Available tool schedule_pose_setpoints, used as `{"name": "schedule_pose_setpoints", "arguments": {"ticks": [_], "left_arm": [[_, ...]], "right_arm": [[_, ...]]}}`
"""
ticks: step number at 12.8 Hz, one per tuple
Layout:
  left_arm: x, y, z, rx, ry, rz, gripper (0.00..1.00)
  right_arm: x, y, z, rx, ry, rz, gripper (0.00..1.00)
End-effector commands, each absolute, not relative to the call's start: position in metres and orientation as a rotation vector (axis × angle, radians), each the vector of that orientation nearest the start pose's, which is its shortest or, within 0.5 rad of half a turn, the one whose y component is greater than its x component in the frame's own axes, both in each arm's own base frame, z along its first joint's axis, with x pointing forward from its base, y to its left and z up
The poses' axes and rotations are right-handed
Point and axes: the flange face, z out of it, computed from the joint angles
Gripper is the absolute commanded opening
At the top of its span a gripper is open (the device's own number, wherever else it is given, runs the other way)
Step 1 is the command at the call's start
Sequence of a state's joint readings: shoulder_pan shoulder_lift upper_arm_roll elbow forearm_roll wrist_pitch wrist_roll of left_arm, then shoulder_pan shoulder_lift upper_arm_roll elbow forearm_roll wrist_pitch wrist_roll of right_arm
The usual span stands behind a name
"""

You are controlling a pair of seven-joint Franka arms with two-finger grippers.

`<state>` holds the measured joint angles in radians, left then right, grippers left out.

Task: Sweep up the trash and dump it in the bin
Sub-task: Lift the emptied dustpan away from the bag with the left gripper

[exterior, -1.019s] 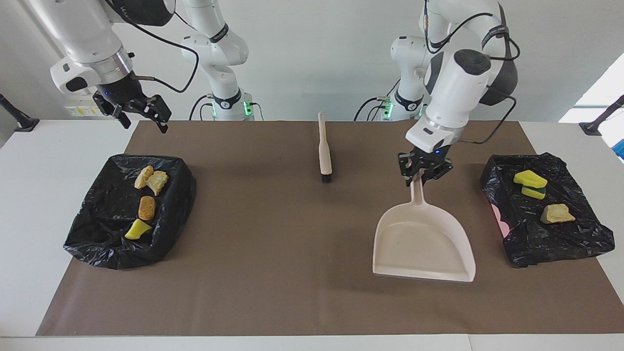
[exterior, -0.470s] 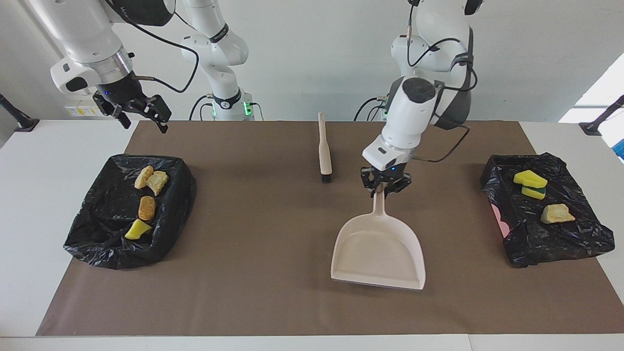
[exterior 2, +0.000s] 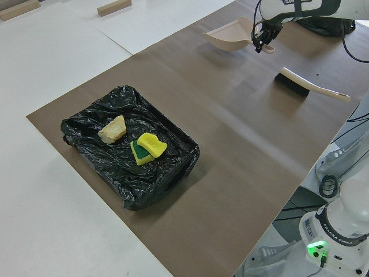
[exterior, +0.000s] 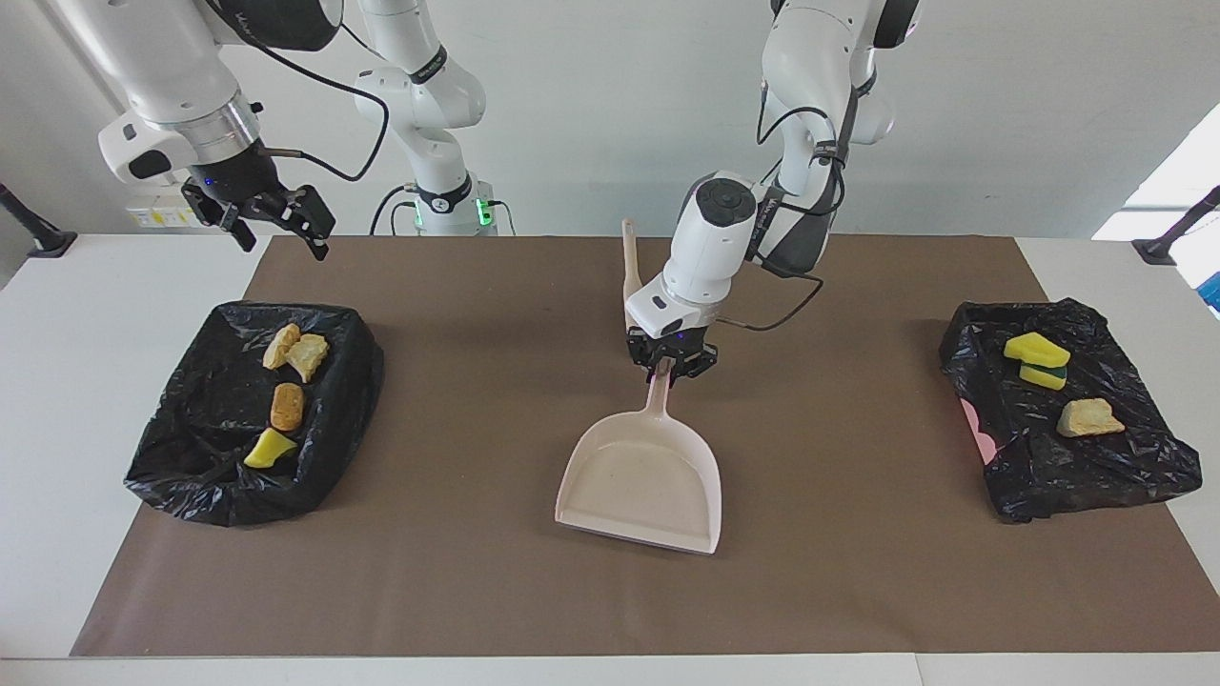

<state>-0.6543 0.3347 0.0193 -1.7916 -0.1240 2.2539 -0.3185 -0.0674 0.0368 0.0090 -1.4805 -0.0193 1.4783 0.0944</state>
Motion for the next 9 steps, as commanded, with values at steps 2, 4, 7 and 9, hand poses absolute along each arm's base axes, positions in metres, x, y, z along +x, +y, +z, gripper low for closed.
{"name": "schedule_pose_setpoints", "arguments": {"ticks": [2,4,7,9], "left_arm": [[0.518,-0.395,0.366,-3.267,0.376,-0.114,0.00],[0.516,-0.394,0.362,-3.263,0.375,-0.103,0.00],[0.514,-0.398,0.351,-3.256,0.370,-0.080,0.00],[0.517,-0.399,0.357,-3.274,0.268,-0.093,0.40]], "right_arm": [[0.554,-0.033,0.643,-3.133,0.270,0.070,1.00],[0.554,-0.033,0.643,-3.133,0.270,0.070,1.00],[0.554,-0.033,0.643,-3.133,0.270,0.070,1.00],[0.554,-0.033,0.643,-3.133,0.270,0.070,1.00]]}}
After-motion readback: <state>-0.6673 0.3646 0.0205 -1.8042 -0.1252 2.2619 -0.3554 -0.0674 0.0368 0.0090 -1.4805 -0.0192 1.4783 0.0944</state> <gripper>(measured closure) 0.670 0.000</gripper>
